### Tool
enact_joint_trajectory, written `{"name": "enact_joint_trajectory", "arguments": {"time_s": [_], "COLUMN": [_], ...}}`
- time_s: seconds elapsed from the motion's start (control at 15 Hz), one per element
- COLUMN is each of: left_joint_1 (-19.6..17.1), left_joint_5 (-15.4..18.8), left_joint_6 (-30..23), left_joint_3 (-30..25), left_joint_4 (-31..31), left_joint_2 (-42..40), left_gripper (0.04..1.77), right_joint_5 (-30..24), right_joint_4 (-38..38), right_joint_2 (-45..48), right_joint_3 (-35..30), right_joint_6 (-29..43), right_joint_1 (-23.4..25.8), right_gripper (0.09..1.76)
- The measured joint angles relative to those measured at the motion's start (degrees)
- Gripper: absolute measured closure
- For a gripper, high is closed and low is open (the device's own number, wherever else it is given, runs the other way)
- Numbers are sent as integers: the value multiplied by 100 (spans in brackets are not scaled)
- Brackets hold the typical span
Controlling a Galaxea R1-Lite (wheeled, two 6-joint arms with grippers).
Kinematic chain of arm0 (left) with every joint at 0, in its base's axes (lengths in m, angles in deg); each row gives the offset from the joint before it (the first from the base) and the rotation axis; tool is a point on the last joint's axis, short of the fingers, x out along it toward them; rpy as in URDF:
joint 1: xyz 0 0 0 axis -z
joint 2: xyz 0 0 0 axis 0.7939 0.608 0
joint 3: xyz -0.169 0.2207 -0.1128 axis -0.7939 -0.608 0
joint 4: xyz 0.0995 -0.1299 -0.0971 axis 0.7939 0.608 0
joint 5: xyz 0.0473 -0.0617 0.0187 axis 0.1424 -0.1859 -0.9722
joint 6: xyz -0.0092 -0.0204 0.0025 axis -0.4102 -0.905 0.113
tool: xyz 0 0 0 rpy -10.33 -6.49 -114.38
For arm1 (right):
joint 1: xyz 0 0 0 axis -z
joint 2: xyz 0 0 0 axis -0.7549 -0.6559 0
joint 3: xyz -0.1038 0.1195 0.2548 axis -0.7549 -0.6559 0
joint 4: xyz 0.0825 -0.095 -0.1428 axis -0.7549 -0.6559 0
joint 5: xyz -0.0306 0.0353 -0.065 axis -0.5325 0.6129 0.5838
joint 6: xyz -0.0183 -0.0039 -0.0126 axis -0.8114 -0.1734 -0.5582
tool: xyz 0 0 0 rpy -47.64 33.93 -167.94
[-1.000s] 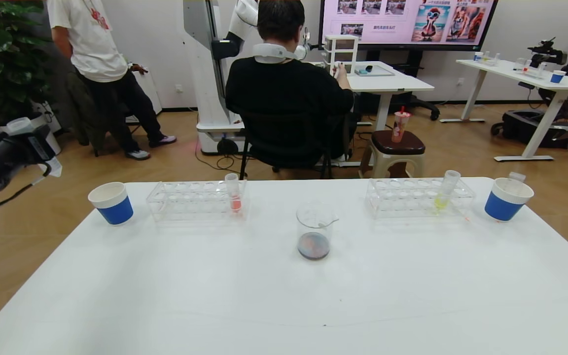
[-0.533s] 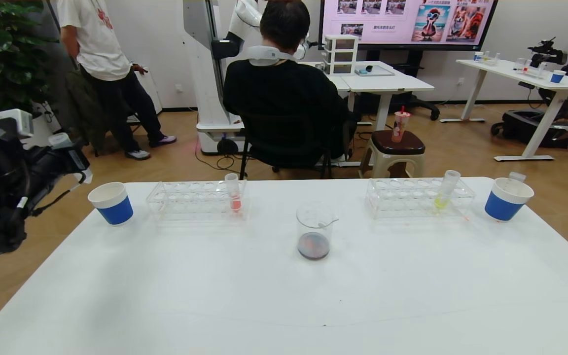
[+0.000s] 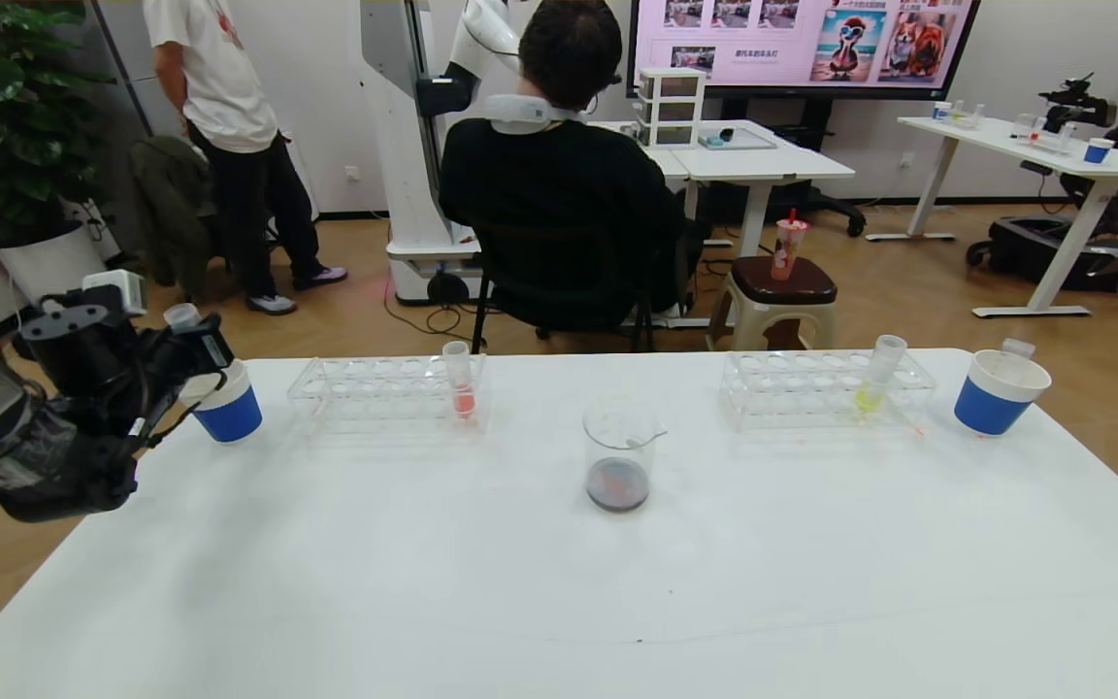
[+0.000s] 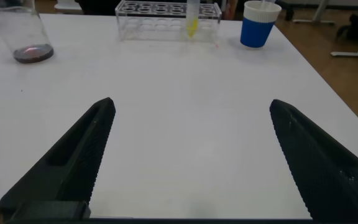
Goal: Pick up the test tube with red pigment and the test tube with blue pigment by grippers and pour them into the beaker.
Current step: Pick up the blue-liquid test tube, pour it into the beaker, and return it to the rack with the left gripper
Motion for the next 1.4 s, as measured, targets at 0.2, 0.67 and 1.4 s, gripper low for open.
{"name": "enact_joint_trajectory", "arguments": {"time_s": [0.2, 0.67, 1.4], "left_joint_1": [-27, -41, -69], "left_joint_5": [4, 4, 4], "left_joint_6": [4, 33, 80], "left_joint_3": [-172, -323, -343], "left_joint_4": [-284, -343, -363], "left_joint_2": [296, 447, 393], "left_gripper": [130, 130, 130], "right_joint_5": [0, 0, -2], "right_joint_4": [-2, 0, 0], "right_joint_2": [0, 0, 0], "right_joint_3": [0, 0, 0], "right_joint_6": [0, 0, 0], "right_joint_1": [4, 0, 0], "right_gripper": [11, 11, 11]}}
